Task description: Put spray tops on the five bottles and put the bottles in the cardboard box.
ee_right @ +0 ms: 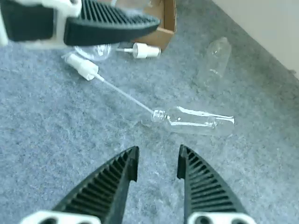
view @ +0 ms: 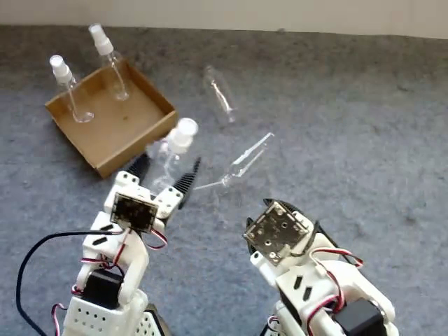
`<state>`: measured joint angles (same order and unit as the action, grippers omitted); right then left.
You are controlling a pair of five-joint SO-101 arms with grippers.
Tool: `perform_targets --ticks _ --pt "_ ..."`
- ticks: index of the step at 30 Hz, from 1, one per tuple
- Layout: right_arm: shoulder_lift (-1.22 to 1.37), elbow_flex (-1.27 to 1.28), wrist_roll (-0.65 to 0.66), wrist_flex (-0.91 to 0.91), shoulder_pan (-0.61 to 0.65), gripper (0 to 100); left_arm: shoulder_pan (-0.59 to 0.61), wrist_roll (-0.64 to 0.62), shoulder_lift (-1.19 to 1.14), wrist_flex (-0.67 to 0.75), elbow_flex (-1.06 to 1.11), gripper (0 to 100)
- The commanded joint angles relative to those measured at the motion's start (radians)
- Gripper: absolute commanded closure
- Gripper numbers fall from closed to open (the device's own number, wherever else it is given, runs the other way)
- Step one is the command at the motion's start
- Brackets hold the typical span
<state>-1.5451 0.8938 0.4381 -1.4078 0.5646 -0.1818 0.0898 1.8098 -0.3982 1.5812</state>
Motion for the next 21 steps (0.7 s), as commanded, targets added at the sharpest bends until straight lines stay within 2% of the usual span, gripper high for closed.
perform_targets --ticks 1,5,8,14,19,21 --pt "0.024 0.101 -0.005 0.068 0.01 87.1 0.058 -0.012 0.008 0.026 -0.033 85" --pt "0.024 0.22 -0.149 0.203 0.01 87.2 0.064 -0.012 0.008 0.026 -0.031 85" --pt "0.024 0.283 -0.21 0.263 0.015 87.2 0.087 -0.012 0.01 0.028 -0.031 85" --pt "0.024 0.38 -0.219 0.34 0.015 88.8 0.088 -0.011 0.013 0.043 0.007 85" --pt "0.024 0.446 -0.219 0.473 0.015 99.5 0.088 -0.006 0.013 0.176 0.068 85" --pt "0.024 0.469 -0.219 0.506 0.015 99.4 0.088 -0.006 0.013 0.222 0.097 85"
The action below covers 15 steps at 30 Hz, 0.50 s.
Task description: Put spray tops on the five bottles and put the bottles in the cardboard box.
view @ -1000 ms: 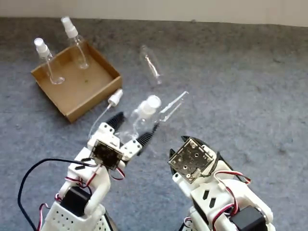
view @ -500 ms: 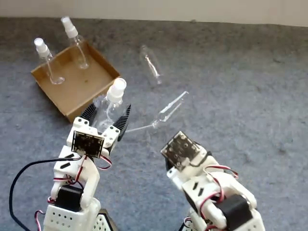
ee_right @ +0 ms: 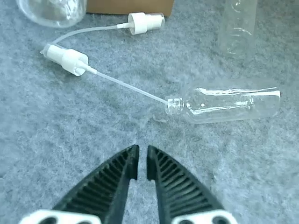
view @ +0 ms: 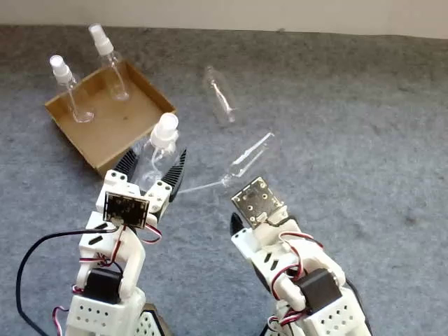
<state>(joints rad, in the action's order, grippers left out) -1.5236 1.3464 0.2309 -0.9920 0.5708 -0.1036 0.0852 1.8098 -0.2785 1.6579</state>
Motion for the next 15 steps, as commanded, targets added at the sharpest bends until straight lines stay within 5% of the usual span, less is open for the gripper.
perform_targets --ticks 1,15 --pt "0.002 0.028 -0.012 0.102 0.008 99.4 0.012 -0.002 0.013 0.124 0.036 85" --pt "0.002 0.294 -0.014 0.573 0.005 99.4 0.012 -0.002 0.013 0.124 0.038 85"
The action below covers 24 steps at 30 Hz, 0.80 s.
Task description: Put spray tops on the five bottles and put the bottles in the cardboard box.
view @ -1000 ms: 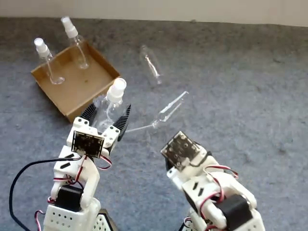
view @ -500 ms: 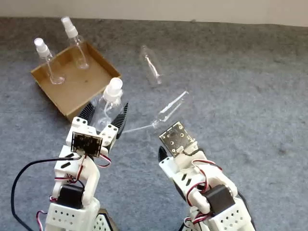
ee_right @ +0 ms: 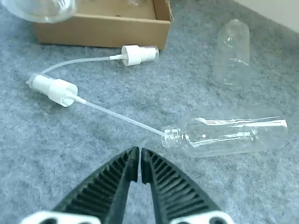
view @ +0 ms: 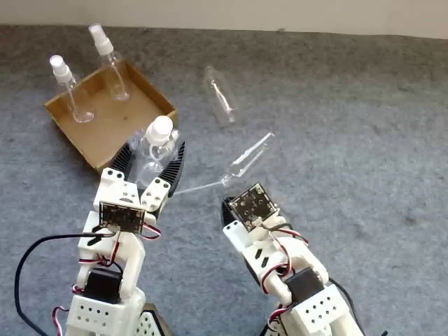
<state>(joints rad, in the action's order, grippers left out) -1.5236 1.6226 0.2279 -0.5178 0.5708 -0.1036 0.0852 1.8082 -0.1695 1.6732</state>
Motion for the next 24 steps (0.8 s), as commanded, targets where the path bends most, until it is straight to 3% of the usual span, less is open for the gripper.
perform_targets --ticks 1,8,13,19,24 --pt "0.002 0.031 -0.011 0.104 0.008 99.4 0.01 -0.002 0.015 0.0 0.022 85" --pt "0.002 0.044 -0.018 0.107 0.008 99.4 0.01 -0.005 0.015 -0.037 0.019 85" --pt "0.002 0.044 -0.161 0.113 0.008 99.4 0.019 -0.006 0.01 -0.051 -0.044 85" --pt "0.002 0.101 -0.278 0.306 0.004 99.4 0.019 -0.003 0.008 -0.192 -0.206 85" --pt "0.004 0.211 -0.239 0.394 0.005 99.4 0.018 -0.002 -0.001 -0.255 -0.315 85"
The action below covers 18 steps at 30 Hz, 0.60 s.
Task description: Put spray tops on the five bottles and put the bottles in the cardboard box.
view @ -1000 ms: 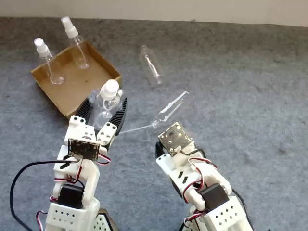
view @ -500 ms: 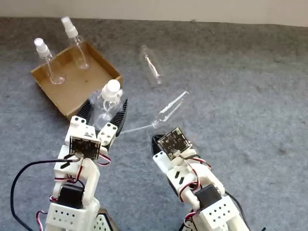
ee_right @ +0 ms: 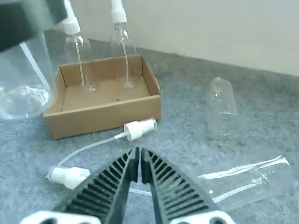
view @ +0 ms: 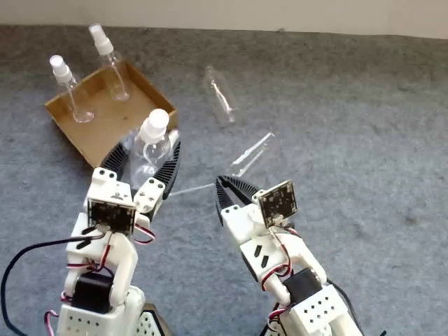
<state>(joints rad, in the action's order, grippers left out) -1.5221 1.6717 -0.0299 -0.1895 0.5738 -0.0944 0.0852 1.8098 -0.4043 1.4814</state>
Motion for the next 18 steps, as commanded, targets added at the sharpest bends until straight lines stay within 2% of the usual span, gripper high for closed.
perform_targets --ticks 1,10,16,18 --pt "0.002 0.173 0.025 0.065 0.004 99.4 0.008 -0.002 -0.021 -0.021 -0.139 85" --pt "0.002 0.176 0.025 0.067 -0.001 99.4 -0.008 -0.006 -0.39 -0.015 -0.36 85" --pt "0.002 0.176 0.023 0.073 0.007 99.4 -0.111 -0.008 -0.572 -0.011 -0.469 85" --pt "0.002 0.176 0.023 0.073 0.007 99.4 -0.147 -0.011 -0.622 0.04 -0.478 85"
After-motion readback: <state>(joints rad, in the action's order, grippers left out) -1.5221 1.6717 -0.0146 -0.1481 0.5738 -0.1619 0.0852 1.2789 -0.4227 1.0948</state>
